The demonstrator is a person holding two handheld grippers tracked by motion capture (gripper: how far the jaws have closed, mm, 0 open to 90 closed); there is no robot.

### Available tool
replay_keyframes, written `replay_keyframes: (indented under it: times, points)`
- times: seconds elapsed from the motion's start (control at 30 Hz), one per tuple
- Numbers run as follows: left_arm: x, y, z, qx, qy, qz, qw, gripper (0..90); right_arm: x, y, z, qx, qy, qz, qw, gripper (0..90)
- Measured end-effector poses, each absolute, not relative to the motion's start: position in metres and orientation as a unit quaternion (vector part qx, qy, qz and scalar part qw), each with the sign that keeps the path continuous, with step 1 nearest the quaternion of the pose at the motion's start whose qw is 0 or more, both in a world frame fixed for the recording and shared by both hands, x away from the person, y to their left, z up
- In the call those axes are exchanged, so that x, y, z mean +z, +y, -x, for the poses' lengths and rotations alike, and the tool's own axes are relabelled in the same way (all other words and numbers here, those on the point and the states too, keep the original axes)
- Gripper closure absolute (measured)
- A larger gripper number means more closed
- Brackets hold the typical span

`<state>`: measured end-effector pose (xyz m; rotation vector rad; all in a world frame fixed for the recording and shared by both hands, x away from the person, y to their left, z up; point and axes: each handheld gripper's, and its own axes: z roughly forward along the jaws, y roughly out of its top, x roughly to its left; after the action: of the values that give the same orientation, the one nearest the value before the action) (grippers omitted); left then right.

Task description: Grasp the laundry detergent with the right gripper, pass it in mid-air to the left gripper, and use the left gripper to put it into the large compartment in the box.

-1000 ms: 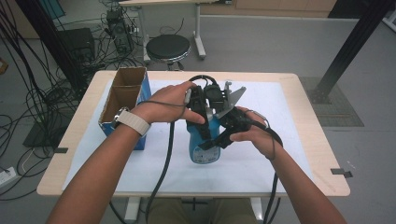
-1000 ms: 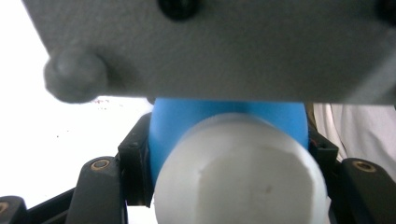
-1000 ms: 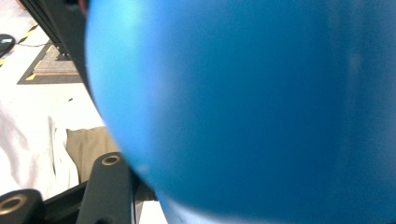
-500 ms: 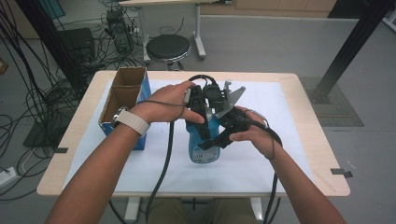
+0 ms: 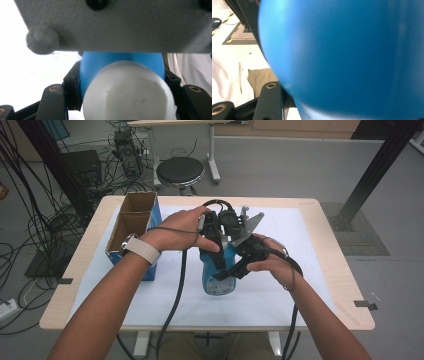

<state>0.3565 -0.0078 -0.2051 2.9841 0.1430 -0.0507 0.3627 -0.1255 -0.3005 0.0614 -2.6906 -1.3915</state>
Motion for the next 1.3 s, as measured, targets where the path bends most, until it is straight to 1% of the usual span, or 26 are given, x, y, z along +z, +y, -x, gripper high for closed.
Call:
replay_keyframes:
  times: [0.13,0.17,0.27,0.33,0.4,0.43,0.53,0.6,0.63,0.77,0.87,1.07,1.2,1.3]
  points:
    - [-0.202,-0.009,-0.356,-0.008,0.048,-0.996,0.078,37.6,-0.3,-0.127,-0.362,-0.462,-0.885,-0.022,0.047,40.5]
    - [-0.201,-0.008,-0.356,-0.006,0.053,-0.995,0.079,37.6,-0.3,-0.13,-0.363,-0.466,-0.882,0.003,0.067,16.5]
    - [-0.199,-0.008,-0.356,-0.002,0.056,-0.995,0.08,37.6,-0.3,-0.139,-0.362,-0.453,-0.889,0.012,0.059,17.5]
    - [-0.198,-0.009,-0.357,0.0,0.061,-0.995,0.077,37.6,-0.299,-0.153,-0.363,-0.442,-0.896,0.026,0.047,11.9]
    - [-0.197,-0.009,-0.358,0.004,0.068,-0.995,0.075,37.6,-0.293,-0.172,-0.364,-0.434,-0.899,0.042,0.039,12.6]
    - [-0.197,-0.009,-0.359,0.007,0.074,-0.995,0.073,37.6,-0.293,-0.172,-0.364,-0.434,-0.899,0.042,0.039,12.6]
    - [-0.195,-0.007,-0.36,0.014,0.087,-0.994,0.067,37.5,-0.288,-0.191,-0.366,-0.41,-0.909,0.068,0.026,12.3]
    - [-0.192,-0.005,-0.362,0.022,0.102,-0.993,0.063,37.5,-0.286,-0.208,-0.367,-0.374,-0.924,0.083,0.019,12.2]
    - [-0.192,-0.005,-0.362,0.022,0.102,-0.993,0.063,37.5,-0.286,-0.208,-0.367,-0.374,-0.924,0.083,0.019,12.2]
    - [-0.183,-0.003,-0.363,0.043,0.145,-0.987,0.062,37.5,-0.288,-0.232,-0.369,-0.308,-0.945,0.11,0.01,11.4]
    - [-0.176,0.001,-0.368,0.054,0.185,-0.979,0.06,37.5,-0.29,-0.24,-0.369,-0.277,-0.954,0.118,0.007,11.3]
    - [-0.162,0.001,-0.373,0.072,0.229,-0.969,0.053,37.5,-0.29,-0.258,-0.369,-0.234,-0.963,0.134,-0.003,11.5]
    - [-0.153,0.001,-0.375,0.076,0.246,-0.965,0.05,37.5,-0.287,-0.267,-0.371,-0.222,-0.964,0.144,-0.013,11.8]
    - [-0.145,0.003,-0.378,0.078,0.275,-0.956,0.056,37.5,-0.284,-0.273,-0.371,-0.215,-0.965,0.148,-0.013,11.9]
